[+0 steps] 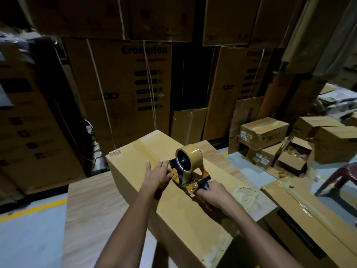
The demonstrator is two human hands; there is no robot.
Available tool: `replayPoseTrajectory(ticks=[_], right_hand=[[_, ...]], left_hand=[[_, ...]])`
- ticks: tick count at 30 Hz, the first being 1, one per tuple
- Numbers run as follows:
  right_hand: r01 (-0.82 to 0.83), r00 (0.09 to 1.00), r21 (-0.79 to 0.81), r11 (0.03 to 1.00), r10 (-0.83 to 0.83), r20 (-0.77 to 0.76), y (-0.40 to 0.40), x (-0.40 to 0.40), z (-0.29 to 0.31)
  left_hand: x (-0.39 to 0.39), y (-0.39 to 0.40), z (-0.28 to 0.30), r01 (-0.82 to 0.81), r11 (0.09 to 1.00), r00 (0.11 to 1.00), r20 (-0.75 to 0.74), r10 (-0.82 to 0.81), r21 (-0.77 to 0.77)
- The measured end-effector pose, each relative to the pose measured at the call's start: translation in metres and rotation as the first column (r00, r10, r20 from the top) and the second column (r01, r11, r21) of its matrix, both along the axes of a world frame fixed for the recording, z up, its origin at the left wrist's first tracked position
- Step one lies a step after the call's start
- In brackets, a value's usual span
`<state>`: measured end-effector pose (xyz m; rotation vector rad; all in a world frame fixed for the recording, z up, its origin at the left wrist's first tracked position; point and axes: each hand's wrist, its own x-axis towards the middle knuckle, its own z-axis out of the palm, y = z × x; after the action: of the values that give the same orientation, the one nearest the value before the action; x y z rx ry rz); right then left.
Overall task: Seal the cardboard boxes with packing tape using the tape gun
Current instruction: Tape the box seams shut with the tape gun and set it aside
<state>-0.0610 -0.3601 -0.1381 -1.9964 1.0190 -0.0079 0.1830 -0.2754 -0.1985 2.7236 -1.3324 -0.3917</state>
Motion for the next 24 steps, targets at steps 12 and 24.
replayPoseTrajectory(ticks=[12,24], right_hand=[[-0.053,0.998,-0.060,0.997,0.052,-0.026,-0.004,-0.034,-0.001],[-0.037,0.992,-0.060,0.998,0.030,-0.121,-0.003,-0.059,0.026]], left_hand=[[-0.050,-0.004,0.012,-0.009,1.000,1.000,0.022,0.009,0.013],[-0.045,0.001,0.006,0.018,0.999,1.000,0.004,-0.018,0.029]])
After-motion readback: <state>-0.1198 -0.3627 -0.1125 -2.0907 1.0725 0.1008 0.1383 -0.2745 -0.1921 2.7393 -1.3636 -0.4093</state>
